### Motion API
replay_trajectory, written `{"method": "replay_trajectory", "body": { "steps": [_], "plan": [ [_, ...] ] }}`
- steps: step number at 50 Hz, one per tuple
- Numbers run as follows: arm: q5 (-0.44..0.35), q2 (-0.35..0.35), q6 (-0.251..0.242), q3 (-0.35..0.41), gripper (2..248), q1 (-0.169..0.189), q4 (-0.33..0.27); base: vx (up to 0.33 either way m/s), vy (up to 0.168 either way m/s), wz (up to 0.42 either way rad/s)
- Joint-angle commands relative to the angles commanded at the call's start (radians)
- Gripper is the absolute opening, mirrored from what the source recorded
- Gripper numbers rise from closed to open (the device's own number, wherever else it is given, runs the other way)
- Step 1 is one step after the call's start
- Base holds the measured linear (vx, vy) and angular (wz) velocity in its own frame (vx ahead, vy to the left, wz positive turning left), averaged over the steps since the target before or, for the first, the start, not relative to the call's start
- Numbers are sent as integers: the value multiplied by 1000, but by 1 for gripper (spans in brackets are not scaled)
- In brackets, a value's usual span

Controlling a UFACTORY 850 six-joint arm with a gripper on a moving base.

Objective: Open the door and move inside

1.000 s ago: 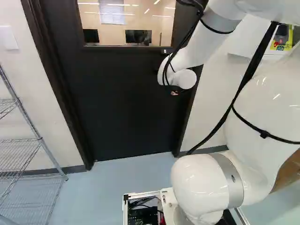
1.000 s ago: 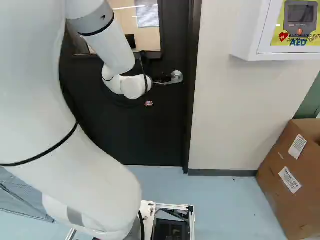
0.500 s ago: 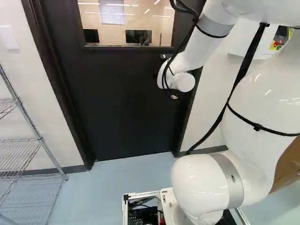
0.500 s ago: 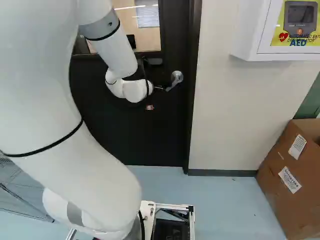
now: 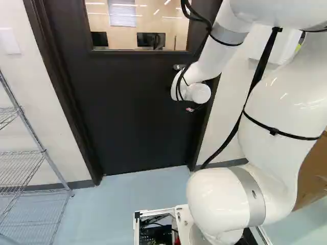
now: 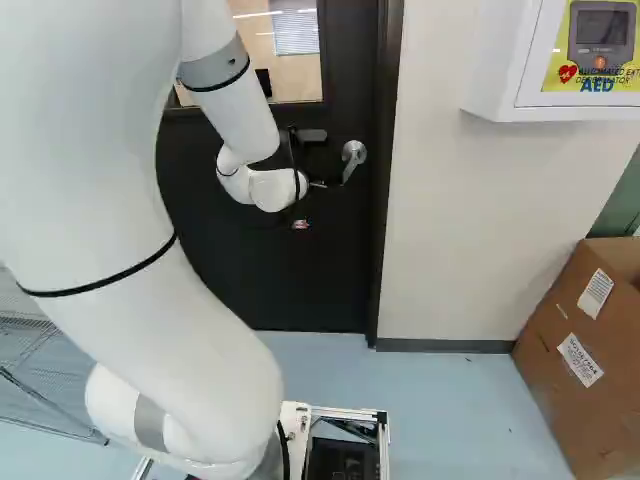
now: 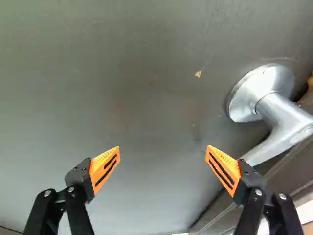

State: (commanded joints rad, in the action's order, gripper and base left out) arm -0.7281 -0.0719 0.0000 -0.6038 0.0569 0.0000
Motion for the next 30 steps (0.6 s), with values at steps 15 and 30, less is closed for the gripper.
{"method": "replay_trajectory", "body": {
  "steps": [15, 30],
  "plan": [
    [0, -22, 0, 0, 247, 0, 16, 0, 0, 0],
    [11, -35, 0, -13, 247, 0, 113, 0, 0, 0]
  ]
}}
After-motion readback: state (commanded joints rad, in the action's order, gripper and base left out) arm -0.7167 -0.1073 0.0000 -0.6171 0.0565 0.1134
